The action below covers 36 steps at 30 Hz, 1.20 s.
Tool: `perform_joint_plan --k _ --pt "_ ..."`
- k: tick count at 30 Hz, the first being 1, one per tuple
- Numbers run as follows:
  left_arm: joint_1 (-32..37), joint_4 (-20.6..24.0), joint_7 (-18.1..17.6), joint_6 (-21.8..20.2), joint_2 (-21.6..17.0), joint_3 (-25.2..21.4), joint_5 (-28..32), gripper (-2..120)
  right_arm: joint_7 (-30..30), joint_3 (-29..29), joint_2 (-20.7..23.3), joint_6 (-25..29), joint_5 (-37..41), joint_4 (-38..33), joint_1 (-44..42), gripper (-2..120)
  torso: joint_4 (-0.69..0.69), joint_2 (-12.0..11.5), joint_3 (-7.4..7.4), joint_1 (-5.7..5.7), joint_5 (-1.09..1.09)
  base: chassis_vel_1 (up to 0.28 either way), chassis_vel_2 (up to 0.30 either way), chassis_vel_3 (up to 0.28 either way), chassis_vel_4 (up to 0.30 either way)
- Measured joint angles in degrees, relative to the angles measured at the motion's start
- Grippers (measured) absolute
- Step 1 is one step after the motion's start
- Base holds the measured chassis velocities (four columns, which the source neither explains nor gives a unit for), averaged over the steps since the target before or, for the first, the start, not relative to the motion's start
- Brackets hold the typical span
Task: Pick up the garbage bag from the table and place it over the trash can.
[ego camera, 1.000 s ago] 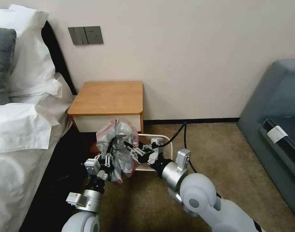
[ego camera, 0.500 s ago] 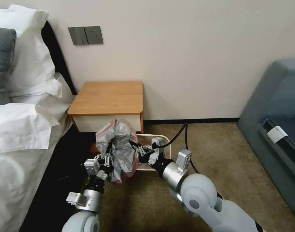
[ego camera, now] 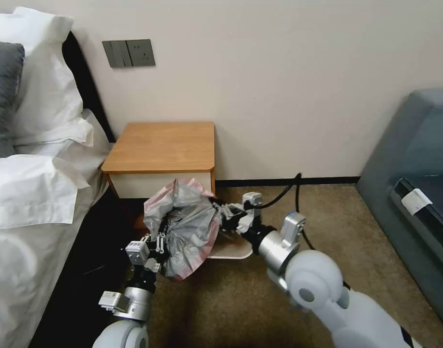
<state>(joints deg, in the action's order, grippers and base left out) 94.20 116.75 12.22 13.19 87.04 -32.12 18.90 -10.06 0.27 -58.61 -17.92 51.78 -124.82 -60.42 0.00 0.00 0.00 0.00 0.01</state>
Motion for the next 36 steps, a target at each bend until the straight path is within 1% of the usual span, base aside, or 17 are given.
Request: perform_joint_plan --k 1,4,5,8,9,13,21,26,28,29,30,32,33,35,36 --pt "0.0 0.0 0.0 0.0 0.0 0.0 0.0 9 0.0 0.0 0.0 0.0 0.0 0.0 0.0 0 0.0 0.0 0.0 0.0 0.0 0.0 0.0 0.0 0.0" --pt "0.1 0.2 0.4 0.2 0.0 0.0 0.4 9 0.3 2.5 2.5 0.1 0.8 0.9 0.0 0 0.0 0.0 0.0 0.0 0.0 0.0 0.0 0.0 0.0" --pt "0.1 0.2 0.4 0.2 0.0 0.0 0.4 9 0.3 2.5 2.5 0.1 0.8 0.9 0.0 0 0.0 0.0 0.0 0.0 0.0 0.0 0.0 0.0 0.0" --pt "0.4 0.4 0.7 0.6 -0.2 0.0 0.7 9 0.5 3.9 4.9 0.4 1.0 1.6 0.0 0 0.0 0.0 0.0 0.0 0.0 0.0 0.0 0.0 0.0" --pt "0.4 0.4 0.7 0.6 -0.2 0.0 0.7 9 0.5 3.9 4.9 0.4 1.0 1.6 0.0 0 0.0 0.0 0.0 0.0 0.0 0.0 0.0 0.0 0.0" --pt "0.5 0.6 0.8 0.9 -0.3 -0.2 1.2 9 0.6 5.1 7.6 0.6 0.9 2.2 -0.3 0 0.0 0.0 0.0 0.0 0.0 0.0 0.0 0.0 0.0" --pt "0.9 1.2 0.9 1.1 -0.7 -0.4 1.9 9 0.8 6.8 10.4 0.7 -0.1 2.7 -1.5 0 0.0 0.0 0.0 0.0 0.0 0.0 0.0 0.0 0.0" --pt "1.1 1.4 0.9 1.2 -0.7 -0.4 2.1 9 2.3 7.9 11.9 0.8 -1.9 2.0 -3.6 1 0.0 0.0 0.0 0.0 0.0 0.0 0.0 0.0 0.0" --pt "1.0 1.5 0.9 1.2 -0.7 -0.5 2.3 9 3.7 8.6 12.5 0.7 -3.0 0.8 -5.2 10 0.0 0.0 0.0 0.0 0.0 0.0 0.0 0.0 0.0" --pt "1.0 1.5 0.9 1.2 -0.7 -0.5 2.3 9 3.7 8.6 12.5 0.7 -3.0 0.8 -5.2 10 0.0 0.0 0.0 0.0 0.0 0.0 0.0 0.0 0.0" --pt "0.9 1.5 0.8 1.2 -0.7 -0.5 2.4 9 4.4 9.0 13.0 0.7 -3.7 0.0 -6.1 13 0.01 0.0 0.0 0.0 0.0 0.0 0.0 0.0 0.0" --pt "0.7 1.5 0.5 1.1 -0.7 -0.5 2.9 9 5.6 9.8 14.2 0.9 -5.0 -2.2 -8.8 24 0.0 0.0 0.0 0.0 -0.01 0.0 0.0 0.0 0.0" --pt "0.7 1.5 0.5 1.1 -0.7 -0.5 2.9 9 5.6 9.8 14.2 0.9 -5.0 -2.2 -8.8 24 0.0 0.0 0.0 0.0 -0.01 0.0 0.0 0.0 0.0" --pt "0.6 1.5 0.1 0.9 -0.7 -0.9 3.5 9 6.6 10.6 15.2 1.4 -6.7 -4.7 -11.4 34 0.0 0.0 0.0 0.0 0.0 0.0 0.0 0.0 0.0" --pt "0.6 1.5 0.0 0.8 -0.7 -1.1 3.8 9 6.8 11.0 15.6 1.5 -7.3 -5.9 -12.4 37 0.0 0.0 0.0 0.0 -0.01 0.0 0.0 0.0 0.0"
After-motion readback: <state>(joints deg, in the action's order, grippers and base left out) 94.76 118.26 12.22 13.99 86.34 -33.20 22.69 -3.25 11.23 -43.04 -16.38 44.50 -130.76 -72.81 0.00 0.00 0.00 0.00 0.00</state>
